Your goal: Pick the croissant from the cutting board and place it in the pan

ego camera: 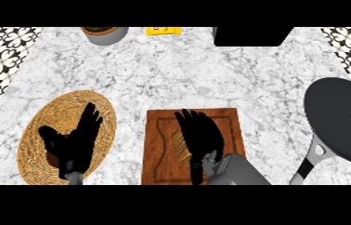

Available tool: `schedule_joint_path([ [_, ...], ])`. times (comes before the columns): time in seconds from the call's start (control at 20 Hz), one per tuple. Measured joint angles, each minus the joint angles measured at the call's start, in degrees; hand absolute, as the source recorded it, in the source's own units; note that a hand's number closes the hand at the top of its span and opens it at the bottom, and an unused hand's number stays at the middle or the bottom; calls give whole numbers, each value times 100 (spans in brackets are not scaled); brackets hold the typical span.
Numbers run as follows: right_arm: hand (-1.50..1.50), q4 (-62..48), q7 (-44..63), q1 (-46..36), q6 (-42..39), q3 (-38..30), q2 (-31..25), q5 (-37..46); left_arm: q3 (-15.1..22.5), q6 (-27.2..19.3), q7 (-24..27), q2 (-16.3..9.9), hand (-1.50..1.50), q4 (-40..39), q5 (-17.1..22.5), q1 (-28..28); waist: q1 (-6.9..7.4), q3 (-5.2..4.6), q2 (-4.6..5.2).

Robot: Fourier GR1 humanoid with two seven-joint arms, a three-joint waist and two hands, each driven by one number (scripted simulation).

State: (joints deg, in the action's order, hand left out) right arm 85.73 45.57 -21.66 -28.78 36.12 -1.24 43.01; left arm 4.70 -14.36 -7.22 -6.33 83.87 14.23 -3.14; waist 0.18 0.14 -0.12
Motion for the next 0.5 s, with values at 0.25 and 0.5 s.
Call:
schedule_joint_path([
  [0.25, -150, -78, -481, 191, 290, -117, -52, 230, -18, 4, 119, 142, 0, -210, -97, 83, -11, 0, 0],
  [0.5, -150, -138, -750, 334, 610, -99, -26, 548, -101, 36, -48, 118, 0, -79, -111, 59, -9, -3, 2],
])
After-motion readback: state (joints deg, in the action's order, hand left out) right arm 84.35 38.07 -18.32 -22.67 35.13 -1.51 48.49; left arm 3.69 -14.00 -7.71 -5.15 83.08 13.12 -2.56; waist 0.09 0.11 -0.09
